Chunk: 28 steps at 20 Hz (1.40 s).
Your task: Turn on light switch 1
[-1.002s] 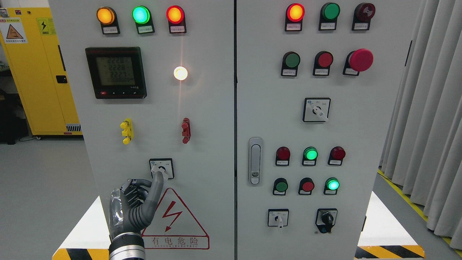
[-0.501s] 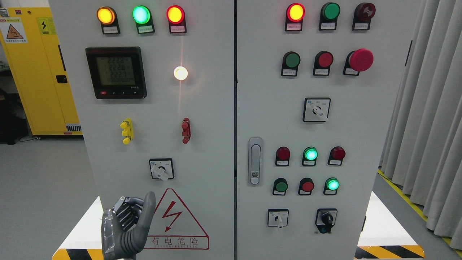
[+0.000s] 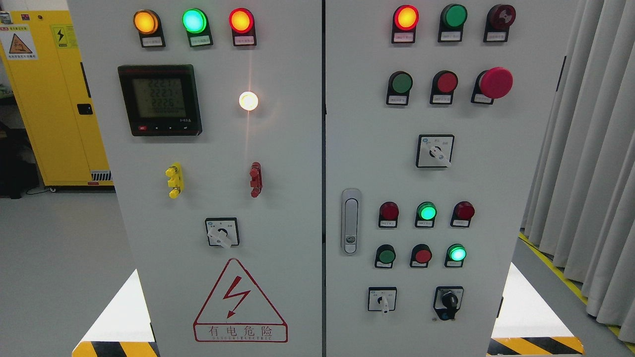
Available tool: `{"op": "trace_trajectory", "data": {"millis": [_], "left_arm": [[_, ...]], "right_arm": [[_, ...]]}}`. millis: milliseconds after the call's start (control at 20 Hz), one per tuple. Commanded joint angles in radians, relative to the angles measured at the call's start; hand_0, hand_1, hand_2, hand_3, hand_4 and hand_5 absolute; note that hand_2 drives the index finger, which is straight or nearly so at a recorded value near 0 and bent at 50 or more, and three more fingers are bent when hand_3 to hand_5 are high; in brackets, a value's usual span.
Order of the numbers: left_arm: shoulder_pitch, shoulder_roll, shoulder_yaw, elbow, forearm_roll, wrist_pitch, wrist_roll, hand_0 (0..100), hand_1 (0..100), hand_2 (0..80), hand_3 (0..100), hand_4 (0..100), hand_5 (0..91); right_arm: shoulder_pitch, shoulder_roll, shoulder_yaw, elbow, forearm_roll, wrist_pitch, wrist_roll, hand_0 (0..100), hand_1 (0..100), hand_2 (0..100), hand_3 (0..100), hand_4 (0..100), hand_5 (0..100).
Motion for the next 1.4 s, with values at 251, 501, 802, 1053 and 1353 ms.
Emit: {"op": "trace_trajectory", "data": {"millis": [251, 501, 802, 1053, 1353], "left_arm": [[0.171, 0.088, 0.063, 0.548, 0.087, -0.223, -0.184, 15, 36, 35.4, 61, 61, 31.6], [0.175, 0.093, 0.060, 0.881, 0.084, -0.277, -0.286, 16, 37, 28.8, 54, 53, 17.7], [0.172, 0.090, 0.051, 1.171, 0.067, -0.285, -0.319, 17, 39, 25.0, 50, 48, 8.9], [0.110, 0.079, 0.048, 1.413, 0.047, -0.274, -0.319, 22, 38, 15.2, 33, 37, 0.0], [0.004, 0.084, -0.039, 1.613, -0.008, -0.159, -0.330, 27, 35, 0.0, 0, 11, 0.0]], "right_arm": [[0.000, 0.000, 0.000, 0.000, 0.000, -0.001, -0.001, 0, 50, 4, 0, 0, 0], [0.000, 0.000, 0.000, 0.000, 0.000, -0.001, 0.001, 0, 50, 4, 0, 0, 0], [0.000, 0.000, 0.000, 0.000, 0.000, -0.001, 0.001, 0, 50, 4, 0, 0, 0], [0.000, 0.000, 0.000, 0.000, 0.000, -0.001, 0.001, 0, 50, 4, 0, 0, 0], [0.000, 0.000, 0.000, 0.000, 0.000, -0.001, 0.001, 0, 50, 4, 0, 0, 0]]}}
